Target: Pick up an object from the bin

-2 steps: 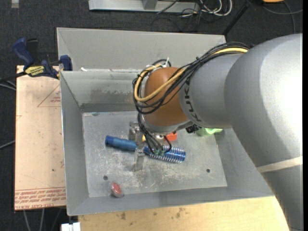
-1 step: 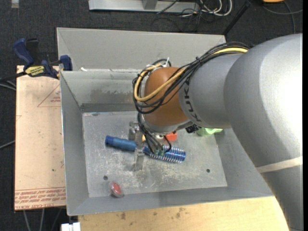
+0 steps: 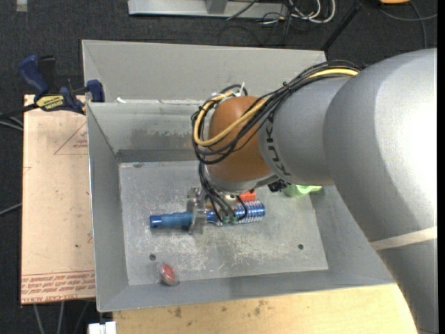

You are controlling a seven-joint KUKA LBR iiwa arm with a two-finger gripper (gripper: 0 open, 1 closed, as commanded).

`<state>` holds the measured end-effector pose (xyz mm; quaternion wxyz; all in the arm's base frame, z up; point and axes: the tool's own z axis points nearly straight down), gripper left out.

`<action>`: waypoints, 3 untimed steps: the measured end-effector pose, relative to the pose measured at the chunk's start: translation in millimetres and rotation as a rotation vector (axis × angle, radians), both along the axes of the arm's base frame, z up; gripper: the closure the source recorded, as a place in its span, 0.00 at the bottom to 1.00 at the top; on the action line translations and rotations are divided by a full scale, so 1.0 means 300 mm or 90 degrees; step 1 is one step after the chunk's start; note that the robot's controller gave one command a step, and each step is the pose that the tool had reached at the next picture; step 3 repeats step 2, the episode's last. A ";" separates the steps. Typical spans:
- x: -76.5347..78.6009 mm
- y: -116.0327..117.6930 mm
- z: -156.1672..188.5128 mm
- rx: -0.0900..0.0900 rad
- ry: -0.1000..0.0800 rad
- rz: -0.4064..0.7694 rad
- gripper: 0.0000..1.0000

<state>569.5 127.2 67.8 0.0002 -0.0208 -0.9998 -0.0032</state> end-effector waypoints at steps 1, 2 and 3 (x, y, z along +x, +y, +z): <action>0.006 0.001 0.337 -0.002 -0.005 0.000 1.00; 0.008 0.002 0.381 -0.003 -0.002 0.000 1.00; 0.008 0.002 0.381 -0.003 -0.002 0.000 1.00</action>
Offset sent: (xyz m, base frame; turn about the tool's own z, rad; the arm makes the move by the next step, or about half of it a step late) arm -0.0001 0.0000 0.0969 0.0000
